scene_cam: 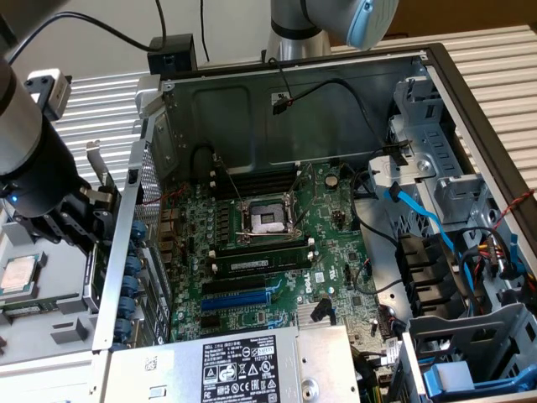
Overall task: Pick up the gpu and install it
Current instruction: 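Pick up the gpu and move the gpu toward the slot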
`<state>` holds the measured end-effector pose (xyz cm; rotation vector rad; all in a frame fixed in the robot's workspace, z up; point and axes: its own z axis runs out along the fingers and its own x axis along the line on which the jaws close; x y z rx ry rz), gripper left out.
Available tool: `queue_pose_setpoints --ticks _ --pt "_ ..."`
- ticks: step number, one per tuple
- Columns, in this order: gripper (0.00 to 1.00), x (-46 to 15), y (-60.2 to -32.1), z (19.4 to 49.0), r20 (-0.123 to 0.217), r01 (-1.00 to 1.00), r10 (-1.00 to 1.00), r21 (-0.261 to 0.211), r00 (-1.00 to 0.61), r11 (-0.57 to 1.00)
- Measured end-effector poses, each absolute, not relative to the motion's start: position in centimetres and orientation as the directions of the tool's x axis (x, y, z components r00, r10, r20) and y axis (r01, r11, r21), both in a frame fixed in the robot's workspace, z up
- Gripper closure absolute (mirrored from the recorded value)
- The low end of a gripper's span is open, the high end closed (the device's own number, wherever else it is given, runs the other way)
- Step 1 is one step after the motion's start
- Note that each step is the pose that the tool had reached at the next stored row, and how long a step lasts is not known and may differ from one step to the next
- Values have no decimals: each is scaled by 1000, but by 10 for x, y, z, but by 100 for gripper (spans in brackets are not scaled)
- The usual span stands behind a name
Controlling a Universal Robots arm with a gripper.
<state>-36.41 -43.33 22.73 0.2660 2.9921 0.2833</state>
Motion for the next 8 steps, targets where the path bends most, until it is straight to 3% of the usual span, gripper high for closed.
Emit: queue_pose_setpoints --ticks 8 --pt "62 -363 -433 228 -106 163 186 196 -977 967"
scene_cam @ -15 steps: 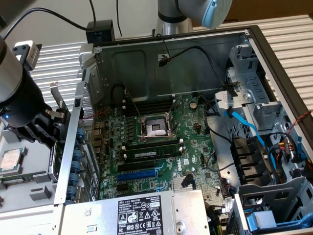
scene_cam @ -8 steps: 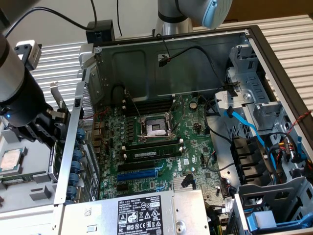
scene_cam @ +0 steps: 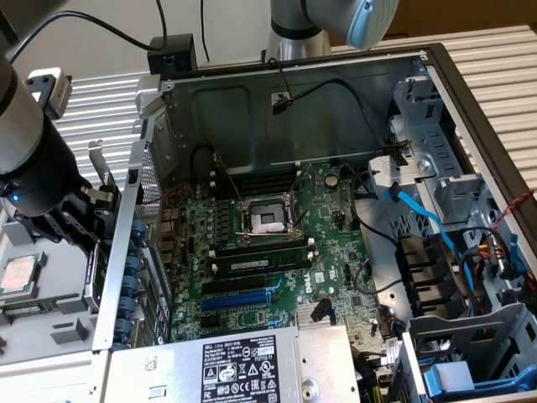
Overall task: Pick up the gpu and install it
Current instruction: 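Pick up the gpu and move the gpu toward the slot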
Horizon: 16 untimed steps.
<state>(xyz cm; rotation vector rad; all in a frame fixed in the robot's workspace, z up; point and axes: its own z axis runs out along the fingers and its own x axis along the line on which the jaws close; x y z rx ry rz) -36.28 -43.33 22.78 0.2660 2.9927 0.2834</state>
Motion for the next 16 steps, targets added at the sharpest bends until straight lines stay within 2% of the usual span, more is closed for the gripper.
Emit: queue_pose_setpoints --ticks 9,11,12,16 --pt "62 -363 -433 228 -106 163 186 196 -977 967" --pt "64 -363 -433 228 -106 162 186 196 -977 967" --pt "69 -363 -433 228 -106 162 186 196 -977 967" --pt "69 -363 -433 228 -106 162 186 196 -977 967"
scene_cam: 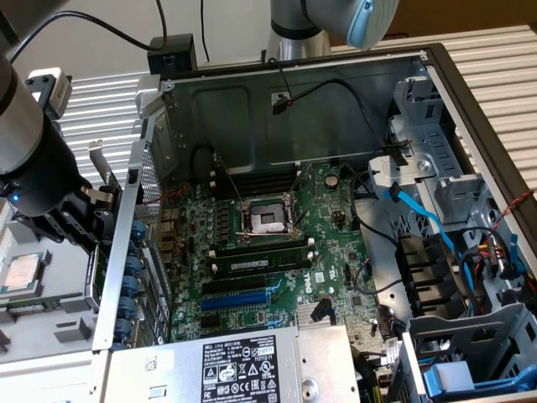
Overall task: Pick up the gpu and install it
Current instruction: 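Pick up the gpu and move the gpu toward the slot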
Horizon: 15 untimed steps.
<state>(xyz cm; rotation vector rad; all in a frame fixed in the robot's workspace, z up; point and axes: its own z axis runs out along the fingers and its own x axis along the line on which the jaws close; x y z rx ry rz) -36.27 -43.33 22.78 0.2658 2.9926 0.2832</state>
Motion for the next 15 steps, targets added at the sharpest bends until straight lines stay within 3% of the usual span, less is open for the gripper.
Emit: queue_pose_setpoints --ticks 15 --pt "71 -363 -433 228 -106 162 186 196 -977 967"
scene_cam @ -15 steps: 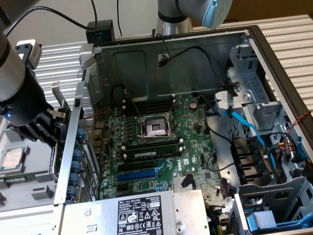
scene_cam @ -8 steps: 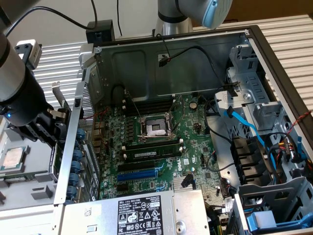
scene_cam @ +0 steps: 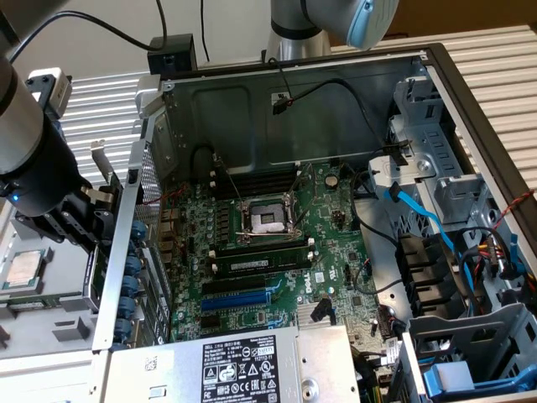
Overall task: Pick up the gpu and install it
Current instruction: 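Pick up the gpu and move the gpu toward the slot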
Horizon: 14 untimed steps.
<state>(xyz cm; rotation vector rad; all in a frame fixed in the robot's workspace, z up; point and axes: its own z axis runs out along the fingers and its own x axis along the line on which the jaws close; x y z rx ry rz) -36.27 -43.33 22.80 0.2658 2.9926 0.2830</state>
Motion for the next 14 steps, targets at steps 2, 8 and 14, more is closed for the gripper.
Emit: queue_pose_setpoints --ticks 2,8,14 --pt "71 -363 -433 229 -106 163 186 196 -977 967" --pt "71 -363 -433 232 -106 163 186 196 -977 967" --pt "71 -363 -434 235 -106 162 186 196 -977 967"
